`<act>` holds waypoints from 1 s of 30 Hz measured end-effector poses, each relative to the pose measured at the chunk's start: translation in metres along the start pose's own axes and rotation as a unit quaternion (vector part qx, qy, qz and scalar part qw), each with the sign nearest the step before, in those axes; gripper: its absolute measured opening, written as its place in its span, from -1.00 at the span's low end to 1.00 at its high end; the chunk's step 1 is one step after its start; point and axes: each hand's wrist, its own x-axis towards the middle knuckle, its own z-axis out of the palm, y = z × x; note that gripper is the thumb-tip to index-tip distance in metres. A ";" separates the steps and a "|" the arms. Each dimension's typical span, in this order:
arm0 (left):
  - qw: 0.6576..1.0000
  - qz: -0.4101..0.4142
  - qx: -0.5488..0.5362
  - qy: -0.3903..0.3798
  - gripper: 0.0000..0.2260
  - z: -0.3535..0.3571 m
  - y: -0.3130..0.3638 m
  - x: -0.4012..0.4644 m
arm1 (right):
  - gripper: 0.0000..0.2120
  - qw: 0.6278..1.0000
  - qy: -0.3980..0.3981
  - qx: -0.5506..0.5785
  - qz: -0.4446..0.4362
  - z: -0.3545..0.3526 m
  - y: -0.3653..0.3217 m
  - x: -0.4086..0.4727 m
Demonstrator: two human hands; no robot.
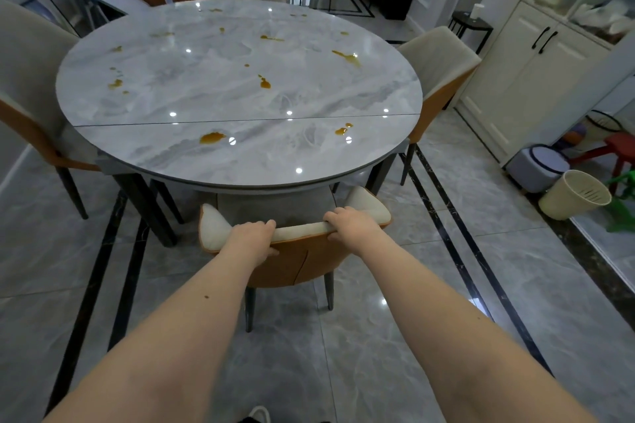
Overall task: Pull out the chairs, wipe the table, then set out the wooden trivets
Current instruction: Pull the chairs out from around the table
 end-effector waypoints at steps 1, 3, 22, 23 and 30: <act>1.000 0.003 0.001 0.002 -0.62 -0.002 0.002 0.000 | -0.65 1.000 -0.003 0.003 -0.003 -0.001 0.003 -0.001; 1.000 0.018 0.005 0.003 -0.63 -0.008 0.011 0.001 | -0.64 1.000 -0.008 0.005 -0.005 -0.005 0.012 -0.005; 0.995 0.057 -0.075 -0.009 -0.56 -0.084 0.268 0.084 | -0.54 0.998 0.015 0.016 0.053 -0.035 0.280 -0.090; 0.995 0.062 -0.077 -0.011 -0.57 -0.088 0.285 0.093 | -0.53 0.998 0.013 0.015 0.060 -0.035 0.299 -0.093; 0.993 0.091 -0.073 -0.013 -0.60 -0.125 0.384 0.167 | -0.53 0.993 0.015 0.023 0.113 -0.040 0.412 -0.081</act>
